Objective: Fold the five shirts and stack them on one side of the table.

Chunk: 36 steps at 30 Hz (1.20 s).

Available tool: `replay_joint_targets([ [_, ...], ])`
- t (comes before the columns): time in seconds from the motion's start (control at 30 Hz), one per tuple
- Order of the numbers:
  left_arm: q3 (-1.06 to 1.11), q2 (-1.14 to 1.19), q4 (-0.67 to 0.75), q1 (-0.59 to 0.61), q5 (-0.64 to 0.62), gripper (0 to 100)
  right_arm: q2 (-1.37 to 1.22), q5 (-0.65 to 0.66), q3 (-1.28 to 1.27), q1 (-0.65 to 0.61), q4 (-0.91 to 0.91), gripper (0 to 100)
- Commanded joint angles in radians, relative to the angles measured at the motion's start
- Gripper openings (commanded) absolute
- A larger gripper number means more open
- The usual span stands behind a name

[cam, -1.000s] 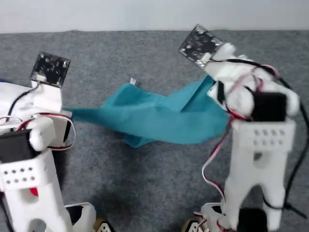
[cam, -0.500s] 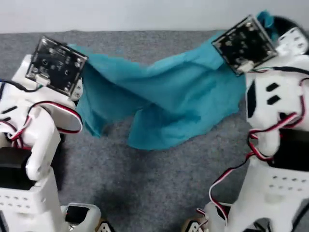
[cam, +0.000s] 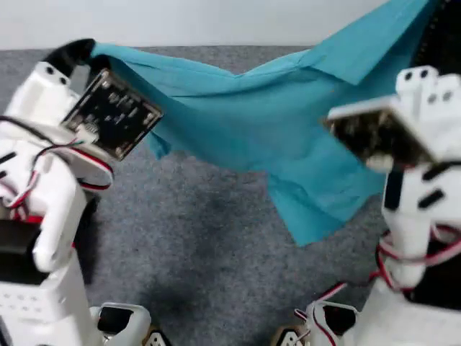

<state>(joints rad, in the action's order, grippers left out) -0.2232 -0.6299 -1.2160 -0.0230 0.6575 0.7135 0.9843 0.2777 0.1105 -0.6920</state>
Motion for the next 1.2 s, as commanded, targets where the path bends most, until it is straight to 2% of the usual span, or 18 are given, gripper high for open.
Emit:
replay_joint_targets([
  [0.0, -0.113, 0.000, 0.031, 0.003, 0.015, 0, 0.068, 0.037, 0.058, 0.013, 0.028, 1.2],
  [0.1, -0.183, 0.000, 0.025, 0.003, 0.044, 0, 0.107, 0.054, 0.058, 0.015, 0.028, 1.2],
  [0.2, -0.286, 0.000, -0.052, 0.002, 0.118, 0, 0.136, 0.074, 0.058, 0.015, 0.028, 1.2],
  [0.3, -0.407, 0.000, -0.184, -0.002, 0.172, 0, 0.173, 0.081, 0.058, 0.039, 0.022, 1.2],
  [0.47, -0.544, 0.000, -0.485, 0.003, 0.287, 0, 0.209, 0.081, 0.057, 0.087, 0.019, 1.2],
  [0.53, -0.545, 0.000, -0.540, 0.005, 0.310, 0, 0.203, 0.081, 0.054, 0.087, -0.005, 1.2],
  [0.67, -0.469, 0.012, -0.529, 0.051, 0.304, 0, 0.171, 0.080, -0.026, 0.081, -0.077, 1.2],
  [0.83, -0.180, 0.035, -0.453, 0.078, 0.302, 0, 0.087, 0.086, -0.221, 0.041, -0.076, 1.2],
  [1.0, 0.160, 0.110, -0.207, 0.106, 0.301, 0, -0.031, 0.083, -0.425, -0.005, 0.002, 1.2],
  [1.17, 0.394, 0.256, 0.101, 0.101, 0.301, 0, -0.188, 0.080, -0.592, -0.039, 0.245, 1.2],
])
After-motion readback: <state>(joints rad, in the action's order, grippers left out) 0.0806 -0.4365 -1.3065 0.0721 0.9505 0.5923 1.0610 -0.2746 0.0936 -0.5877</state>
